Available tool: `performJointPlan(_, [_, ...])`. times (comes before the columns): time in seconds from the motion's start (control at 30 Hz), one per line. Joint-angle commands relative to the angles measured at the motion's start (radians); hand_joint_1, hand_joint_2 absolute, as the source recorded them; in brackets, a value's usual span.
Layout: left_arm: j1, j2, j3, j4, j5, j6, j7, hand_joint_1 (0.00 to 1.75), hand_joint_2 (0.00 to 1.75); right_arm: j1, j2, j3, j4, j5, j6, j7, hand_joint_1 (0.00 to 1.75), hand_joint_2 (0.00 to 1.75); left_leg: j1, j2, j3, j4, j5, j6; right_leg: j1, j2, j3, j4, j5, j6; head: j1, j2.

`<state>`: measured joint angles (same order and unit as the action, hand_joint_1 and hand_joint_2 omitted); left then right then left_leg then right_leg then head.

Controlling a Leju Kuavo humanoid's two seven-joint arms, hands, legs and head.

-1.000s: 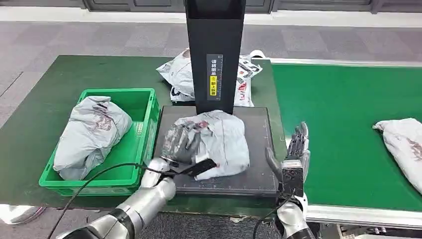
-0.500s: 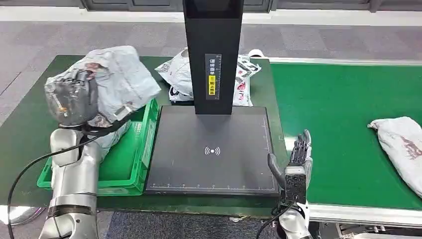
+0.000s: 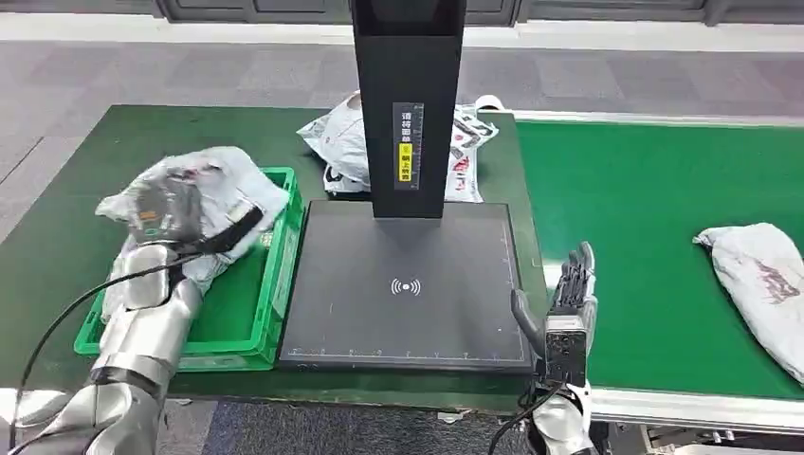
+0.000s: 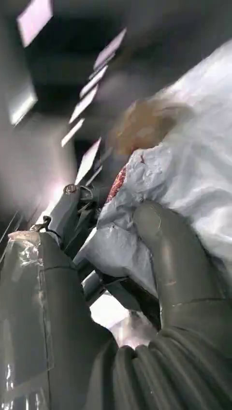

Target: Moved the parcel from conveyor to table for the left to box.

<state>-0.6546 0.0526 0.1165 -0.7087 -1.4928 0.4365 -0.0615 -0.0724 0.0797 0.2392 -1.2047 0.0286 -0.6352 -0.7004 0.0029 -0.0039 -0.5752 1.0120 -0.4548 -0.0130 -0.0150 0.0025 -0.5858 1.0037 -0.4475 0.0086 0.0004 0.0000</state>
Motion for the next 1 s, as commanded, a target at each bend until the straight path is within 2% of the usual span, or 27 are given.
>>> performJointPlan(0.03, [-0.107, 0.063, -0.228, 0.419, 0.042, -0.459, -0.215, 1.75, 1.75, -0.073, -0.001, -0.061, 0.069, 0.01, 0.056, 0.002, 0.0, 1.75, 0.0, 0.002, 0.001, -0.001, 0.0, 0.0, 0.0, 0.002, 0.0, -0.001, 0.001, 0.0, 0.0, 0.0])
performJointPlan(0.07, [-0.109, 0.064, -0.234, 0.419, 0.045, -0.47, -0.173, 0.7, 1.75, -0.074, 0.003, -0.064, 0.076, 0.015, 0.06, 0.002, 0.0, 1.75, 0.001, 0.003, 0.001, -0.001, 0.0, 0.0, 0.001, 0.003, 0.0, -0.002, 0.002, -0.001, 0.0, 0.0])
performJointPlan(0.1, [-0.102, 0.057, -0.254, 0.4, 0.036, -0.37, -0.15, 0.0, 1.75, -0.064, 0.009, -0.074, 0.07, 0.015, 0.059, 0.002, 0.0, 1.75, 0.0, 0.004, 0.001, 0.0, 0.0, 0.0, 0.0, 0.003, 0.0, -0.001, 0.001, -0.001, 0.0, 0.0])
performJointPlan(0.13, [-0.11, 0.035, -0.241, 0.402, 0.059, -0.307, -0.077, 0.0, 1.75, -0.042, 0.014, -0.084, 0.052, 0.023, 0.061, 0.002, 0.0, 1.75, 0.001, 0.005, 0.001, -0.002, 0.0, 0.0, 0.001, 0.004, 0.0, -0.002, 0.002, -0.001, 0.0, 0.0])
performJointPlan(0.2, [-0.123, 0.014, -0.235, 0.386, 0.084, -0.232, -0.004, 0.0, 1.75, -0.022, 0.017, -0.093, 0.026, 0.029, 0.071, 0.002, 0.0, 1.75, 0.001, -0.002, 0.001, -0.003, 0.001, 0.0, 0.001, -0.003, 0.003, -0.003, 0.001, -0.001, 0.0, 0.0])
performJointPlan(0.3, [-0.147, -0.017, -0.155, 0.352, 0.193, -0.077, 0.028, 0.0, 1.75, -0.018, 0.026, -0.1, 0.008, 0.04, 0.065, 0.018, 0.0, 1.75, 0.001, -0.005, -0.001, 0.0, 0.001, 0.0, 0.001, -0.005, 0.001, -0.001, 0.001, -0.001, 0.0, 0.0])
performJointPlan(0.37, [-0.165, -0.03, -0.106, 0.326, 0.273, 0.012, 0.012, 0.0, 1.75, -0.013, 0.033, -0.101, -0.004, 0.048, 0.065, 0.028, 0.0, 1.75, 0.001, -0.004, -0.004, 0.001, 0.001, 0.0, 0.001, -0.005, -0.002, 0.0, 0.001, -0.001, 0.0, 0.0])
performJointPlan(0.43, [-0.157, -0.044, -0.044, 0.275, 0.4, 0.118, -0.076, 0.0, 1.75, -0.006, 0.036, -0.097, -0.012, 0.051, 0.067, 0.033, 0.0, 1.75, 0.001, -0.002, -0.004, 0.001, 0.001, 0.0, 0.001, -0.003, -0.003, 0.0, 0.002, -0.001, 0.0, 0.0])
performJointPlan(0.47, [-0.159, -0.041, -0.047, 0.277, 0.407, 0.116, -0.081, 0.0, 1.75, -0.003, 0.037, -0.096, -0.012, 0.052, 0.067, 0.033, 0.0, 1.75, 0.002, -0.002, -0.005, 0.001, 0.002, -0.001, 0.002, -0.003, -0.004, -0.001, 0.003, -0.002, 0.0, 0.0])
performJointPlan(0.5, [-0.145, -0.049, -0.018, 0.24, 0.478, 0.164, -0.139, 0.0, 1.75, 0.001, 0.037, -0.093, -0.012, 0.053, 0.067, 0.034, 0.0, 1.75, 0.001, -0.003, -0.004, 0.001, 0.002, -0.001, 0.002, -0.003, -0.003, 0.0, 0.002, -0.002, 0.0, 0.0])
performJointPlan(0.57, [-0.128, -0.066, 0.028, 0.195, 0.637, 0.189, -0.268, 0.0, 1.75, 0.003, 0.034, -0.088, -0.002, 0.051, 0.064, 0.027, 0.0, 1.75, 0.001, -0.002, -0.003, 0.0, 0.002, -0.001, 0.002, -0.003, -0.003, 0.0, 0.002, -0.002, 0.0, 0.0])
performJointPlan(1.0, [-0.124, -0.064, 0.021, 0.193, 0.648, 0.189, -0.272, 0.0, 1.75, 0.001, 0.034, -0.088, 0.007, 0.046, 0.061, 0.021, 0.0, 1.75, 0.001, 0.0, -0.002, -0.001, 0.002, -0.001, 0.001, -0.001, -0.002, -0.001, 0.003, -0.002, 0.0, 0.0])
